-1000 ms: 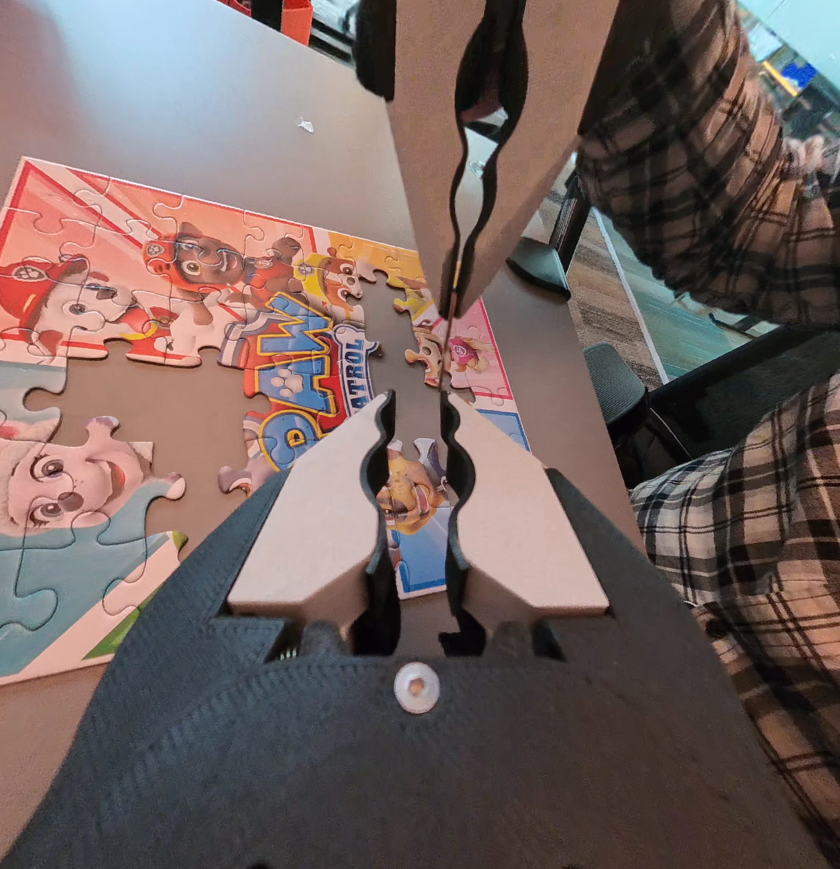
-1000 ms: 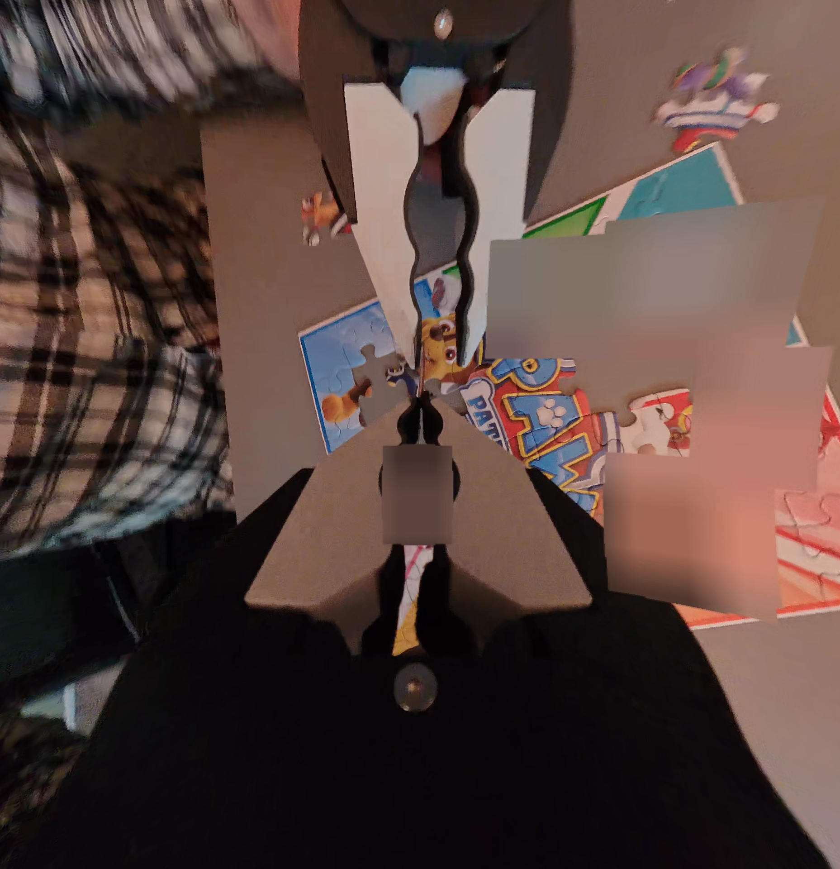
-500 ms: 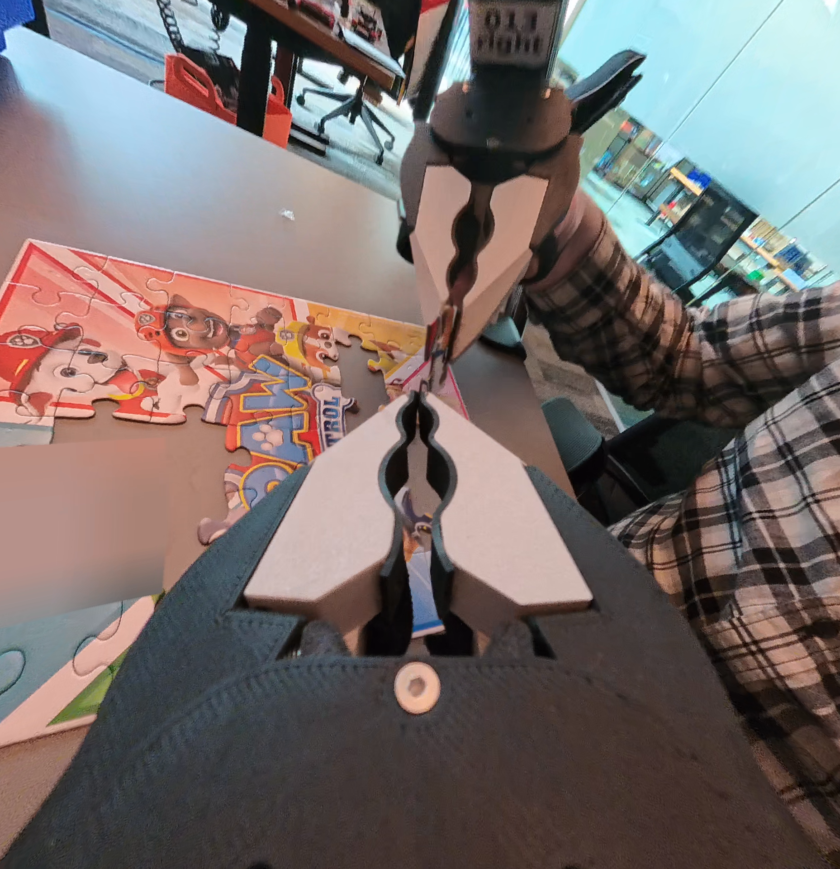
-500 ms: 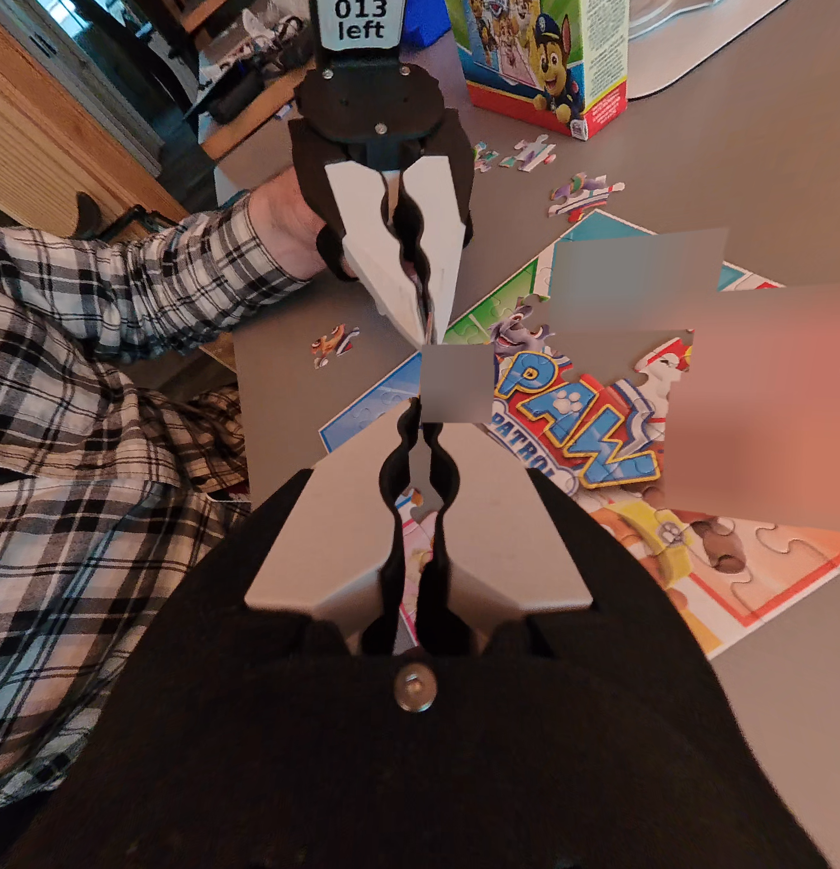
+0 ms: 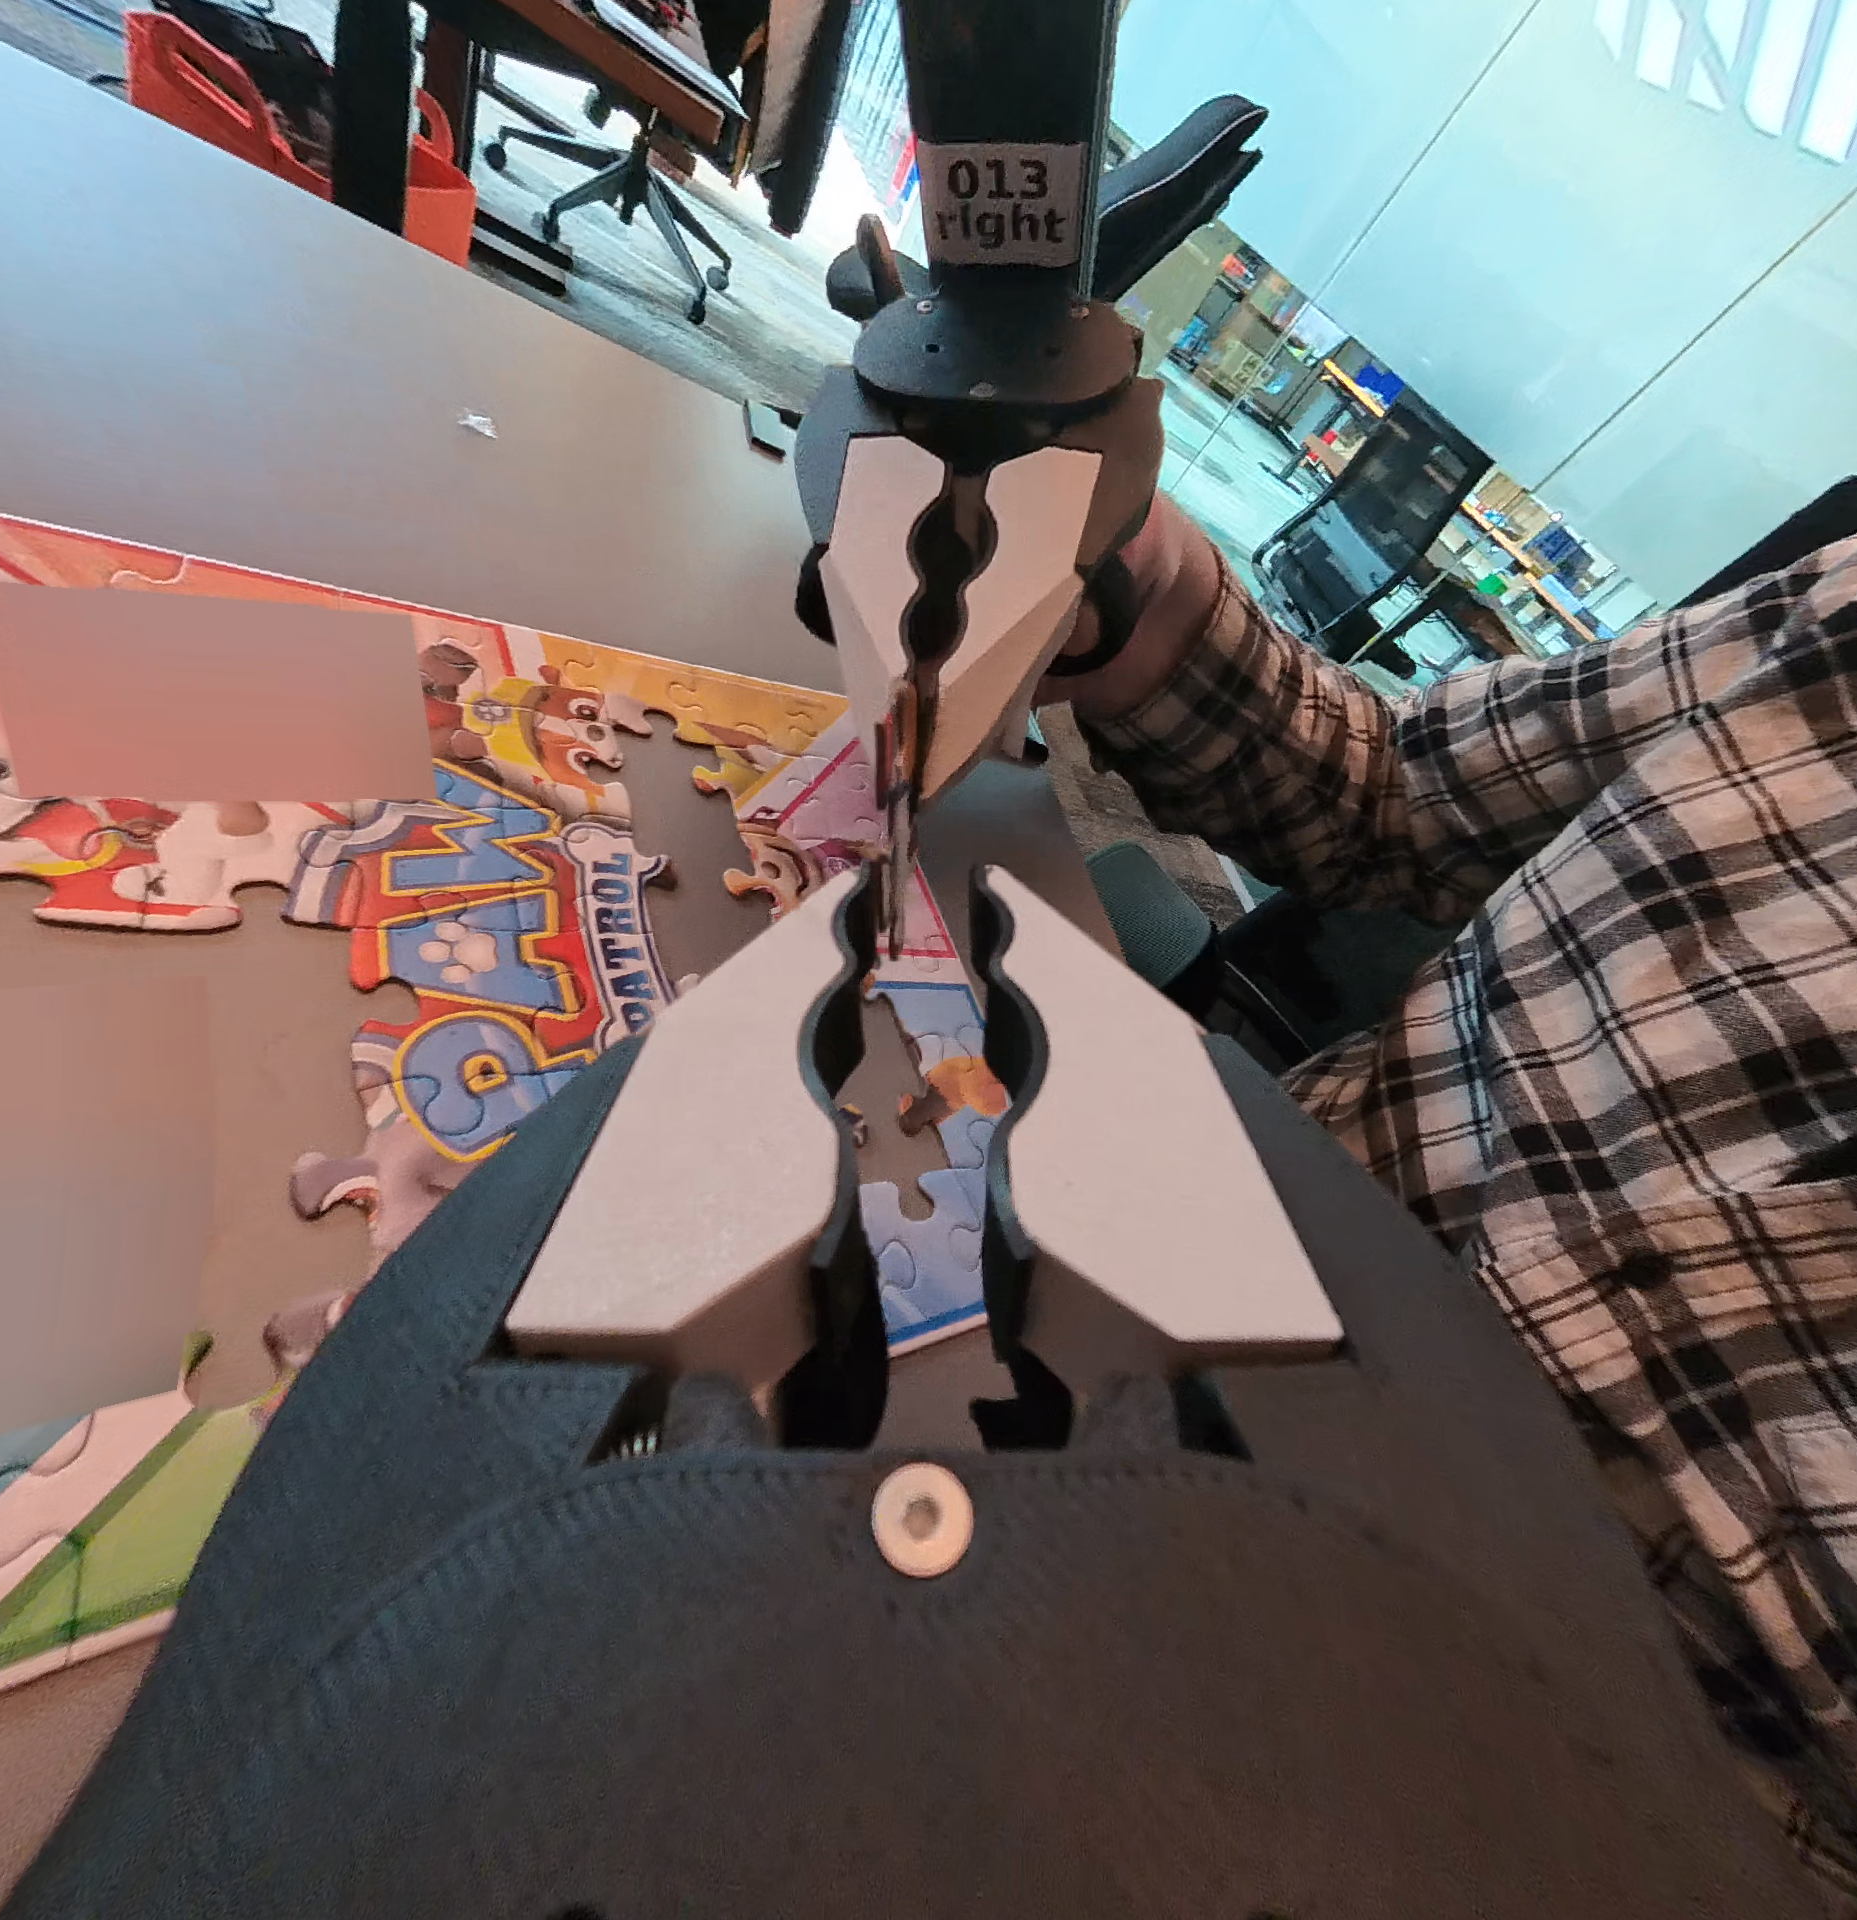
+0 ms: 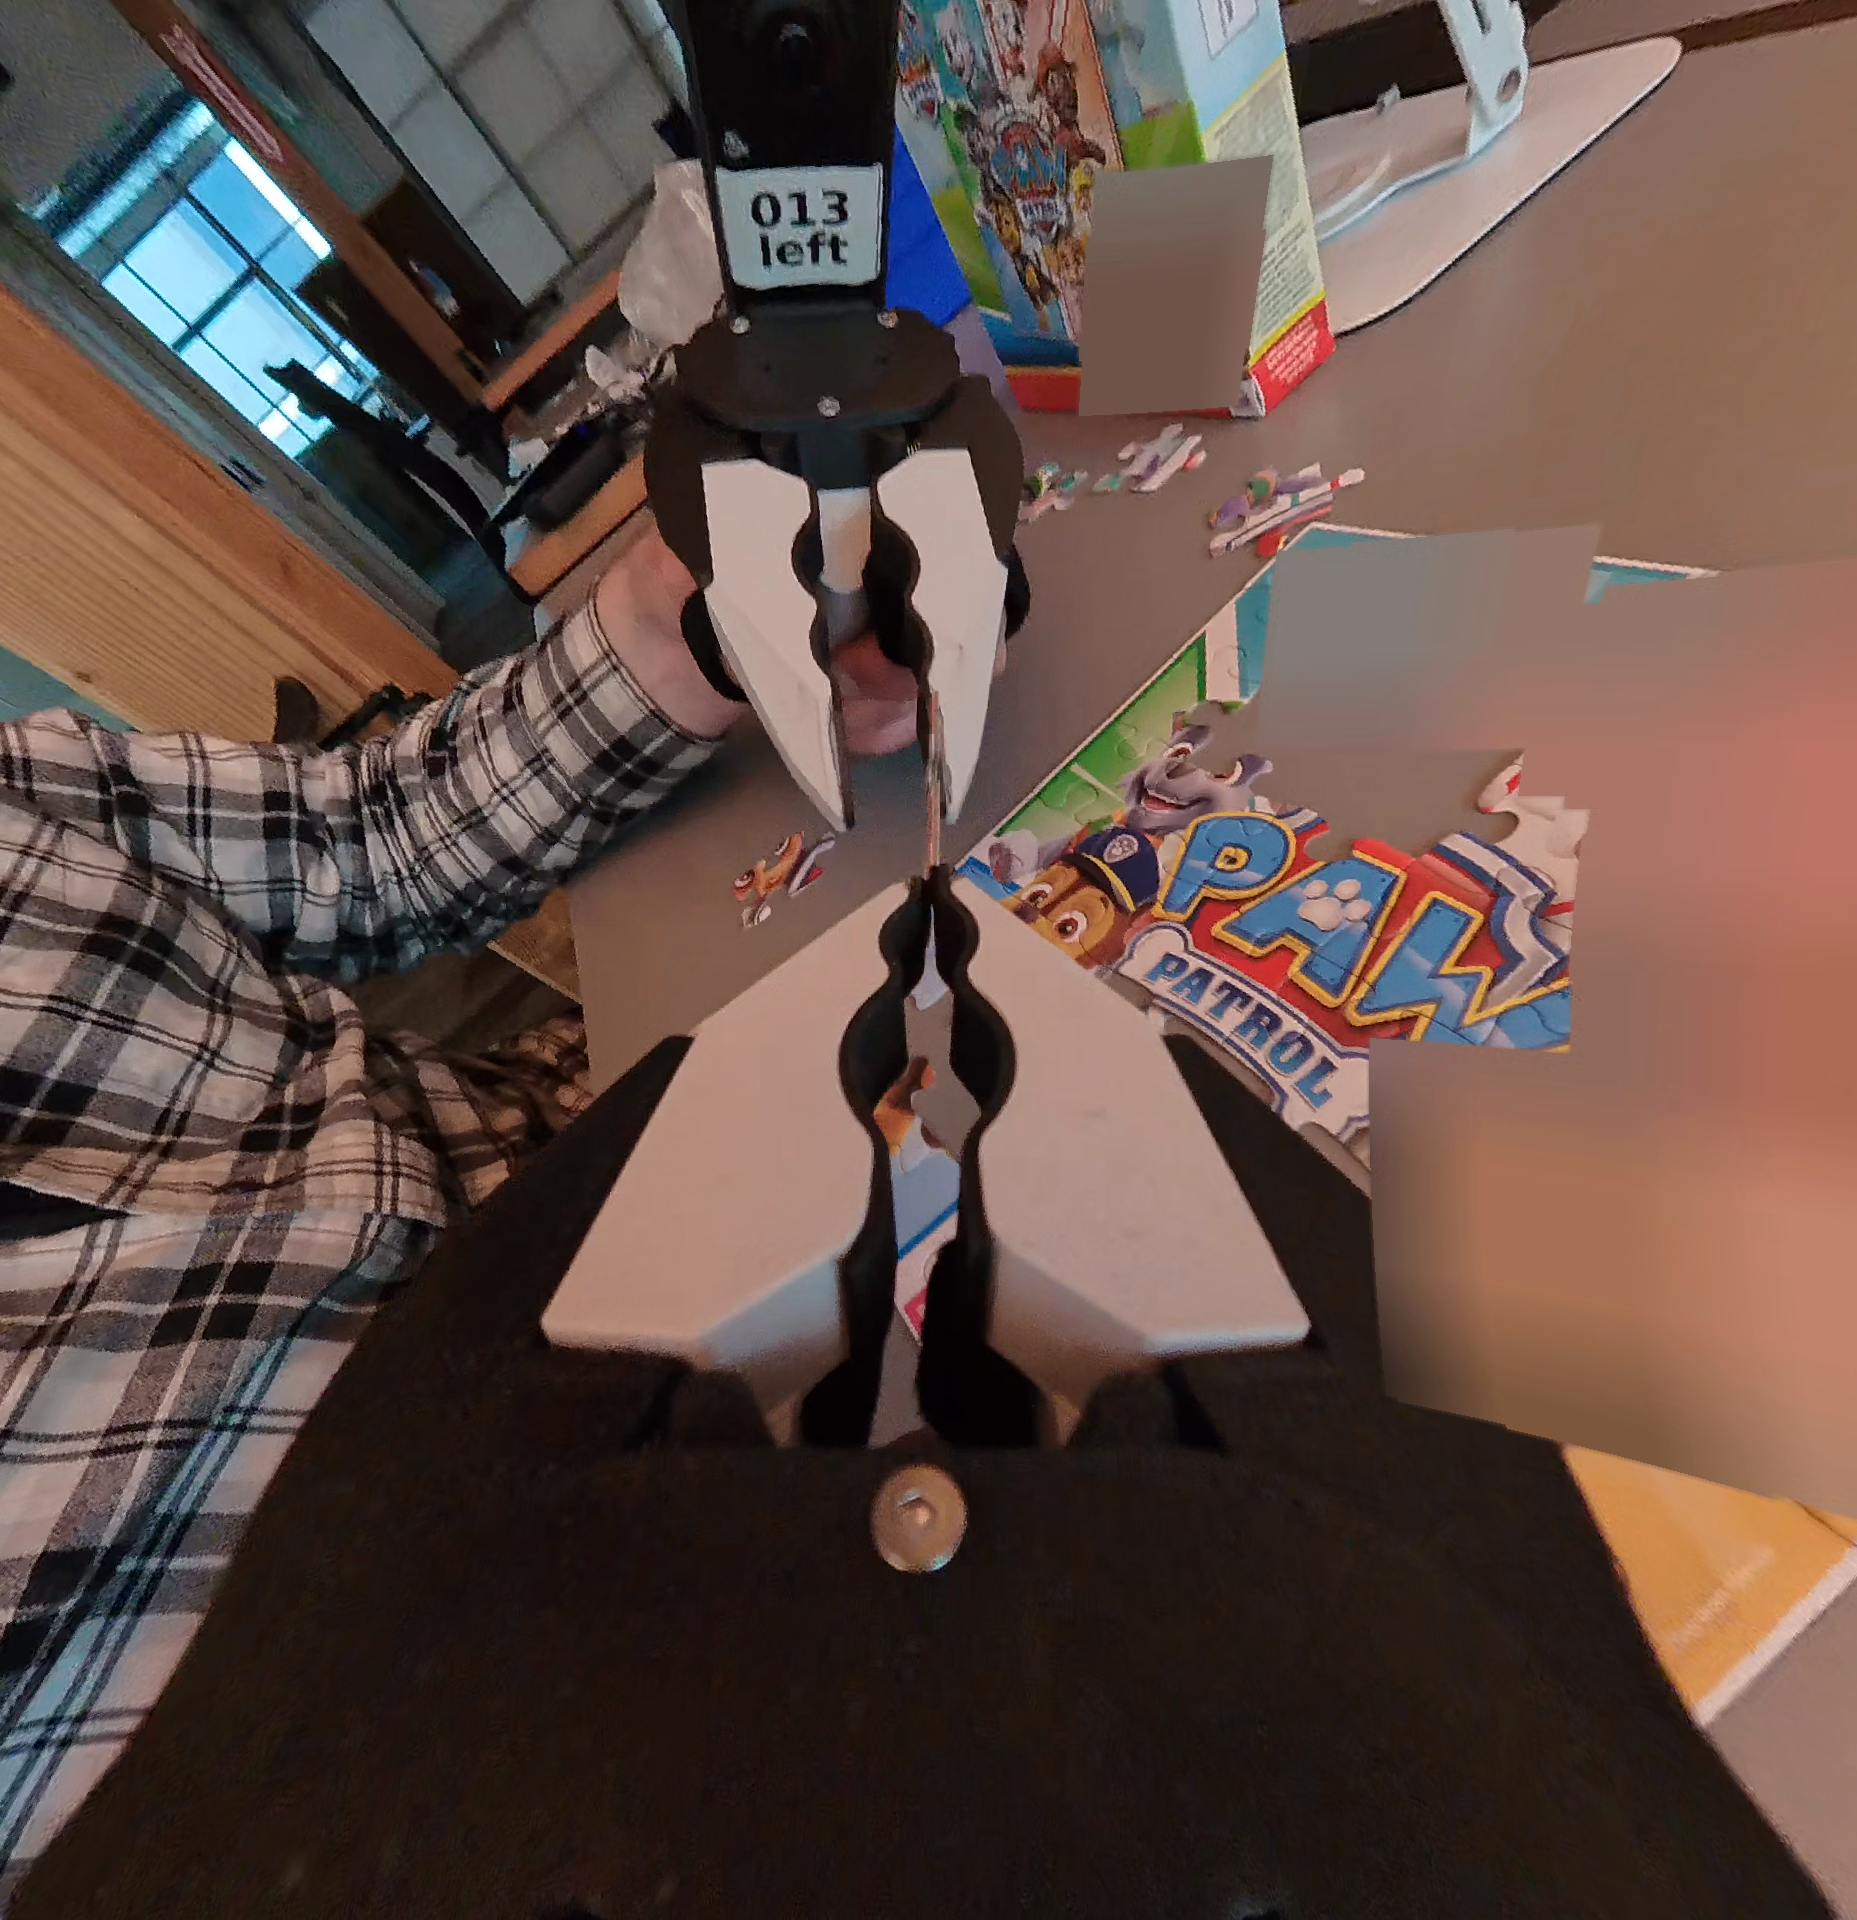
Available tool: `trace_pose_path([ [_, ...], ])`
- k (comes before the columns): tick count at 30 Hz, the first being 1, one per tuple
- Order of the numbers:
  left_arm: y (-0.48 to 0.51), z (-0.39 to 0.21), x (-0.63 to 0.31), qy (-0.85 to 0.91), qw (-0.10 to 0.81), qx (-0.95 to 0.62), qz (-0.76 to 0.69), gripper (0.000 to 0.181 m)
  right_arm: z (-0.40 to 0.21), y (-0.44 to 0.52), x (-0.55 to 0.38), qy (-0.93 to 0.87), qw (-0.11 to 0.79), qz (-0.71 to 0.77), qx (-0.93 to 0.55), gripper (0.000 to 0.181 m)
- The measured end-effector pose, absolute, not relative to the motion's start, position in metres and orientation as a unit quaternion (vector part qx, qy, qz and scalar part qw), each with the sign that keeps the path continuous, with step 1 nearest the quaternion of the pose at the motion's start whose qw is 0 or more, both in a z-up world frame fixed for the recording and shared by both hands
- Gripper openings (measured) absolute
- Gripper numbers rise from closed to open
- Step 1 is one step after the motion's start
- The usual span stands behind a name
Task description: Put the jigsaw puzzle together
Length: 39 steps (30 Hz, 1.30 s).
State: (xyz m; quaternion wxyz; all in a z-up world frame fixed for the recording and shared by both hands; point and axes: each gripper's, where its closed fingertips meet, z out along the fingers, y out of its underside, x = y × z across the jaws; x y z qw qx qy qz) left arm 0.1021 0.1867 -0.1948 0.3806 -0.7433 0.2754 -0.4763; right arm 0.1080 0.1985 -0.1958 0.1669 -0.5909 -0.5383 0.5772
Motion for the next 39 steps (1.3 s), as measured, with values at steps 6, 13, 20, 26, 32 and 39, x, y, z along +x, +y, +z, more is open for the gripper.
trace_pose_path([
  [6,0.187,-0.198,0.104,0.275,0.373,-0.746,-0.478,0.000,-0.203,0.196,0.108,-0.554,0.189,0.550,-0.595,0.003],
  [13,0.180,-0.214,0.106,0.267,0.315,-0.767,-0.491,0.000,-0.204,0.212,0.115,-0.740,0.416,0.227,-0.477,0.030],
  [20,0.176,-0.218,0.110,0.265,0.288,-0.773,-0.500,0.000,-0.216,0.201,0.110,-0.833,0.470,-0.025,-0.291,0.021],
  [26,0.183,-0.224,0.108,0.244,0.286,-0.781,-0.498,0.001,-0.230,0.206,0.116,-0.827,0.456,-0.022,-0.327,0.013],
  [32,0.196,-0.244,0.100,0.252,0.298,-0.823,-0.413,0.014,-0.252,0.214,0.123,-0.810,0.403,0.031,-0.425,0.013],
  [39,0.209,-0.253,0.077,0.262,0.321,-0.856,-0.309,0.022,-0.273,0.225,0.129,-0.824,0.326,0.019,-0.463,0.013],
])
